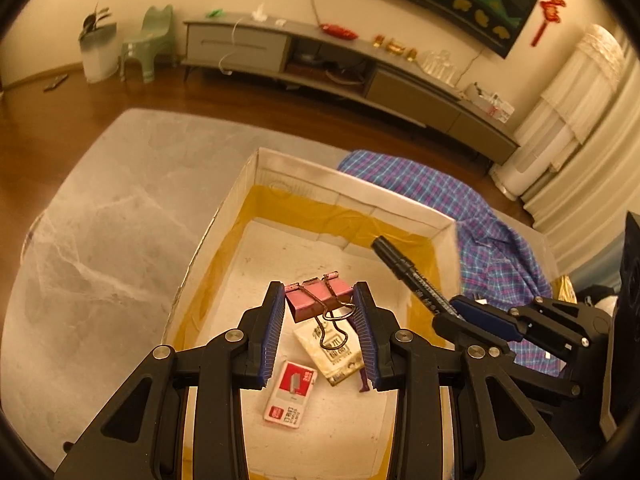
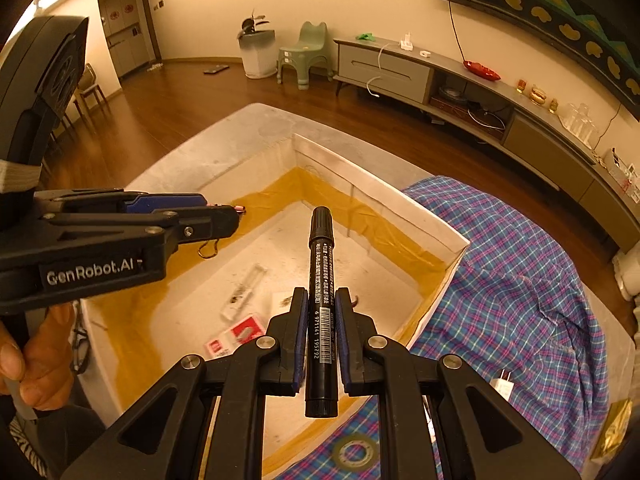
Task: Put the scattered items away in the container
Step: 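Open the left tool to drop the binder clip while the right tool drops the marker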
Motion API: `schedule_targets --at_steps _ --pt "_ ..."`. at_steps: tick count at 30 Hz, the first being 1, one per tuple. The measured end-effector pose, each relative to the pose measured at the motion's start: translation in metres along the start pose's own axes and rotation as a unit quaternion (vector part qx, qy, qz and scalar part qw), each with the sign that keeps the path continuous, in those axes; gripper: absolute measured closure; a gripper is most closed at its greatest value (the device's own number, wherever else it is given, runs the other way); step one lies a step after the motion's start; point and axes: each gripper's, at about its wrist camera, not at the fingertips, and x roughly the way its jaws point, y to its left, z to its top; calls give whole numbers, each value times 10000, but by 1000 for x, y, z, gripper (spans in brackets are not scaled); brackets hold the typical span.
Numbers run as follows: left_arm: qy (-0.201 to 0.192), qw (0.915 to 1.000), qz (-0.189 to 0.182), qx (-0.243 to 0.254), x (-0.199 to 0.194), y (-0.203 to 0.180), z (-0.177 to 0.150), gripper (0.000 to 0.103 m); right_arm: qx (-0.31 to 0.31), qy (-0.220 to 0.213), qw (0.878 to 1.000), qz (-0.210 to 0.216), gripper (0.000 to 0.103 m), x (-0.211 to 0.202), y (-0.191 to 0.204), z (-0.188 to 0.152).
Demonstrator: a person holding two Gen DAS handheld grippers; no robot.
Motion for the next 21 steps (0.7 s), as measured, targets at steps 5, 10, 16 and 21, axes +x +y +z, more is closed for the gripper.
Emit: schedule_targets --at_steps 5,10,16,21 --pt "167 9997 174 -49 25 3 9 66 -81 165 9997 -132 88 19 -7 4" --pt "318 9987 403 3 49 1 15 66 -287 267 9987 -339 88 36 -3 7" --pt "356 9972 633 162 74 -4 20 64 -301 421 9969 -587 86 57 -11 10" --pt "317 9965 745 189 77 -1 20 55 -159 371 9973 -619 78 55 -17 6"
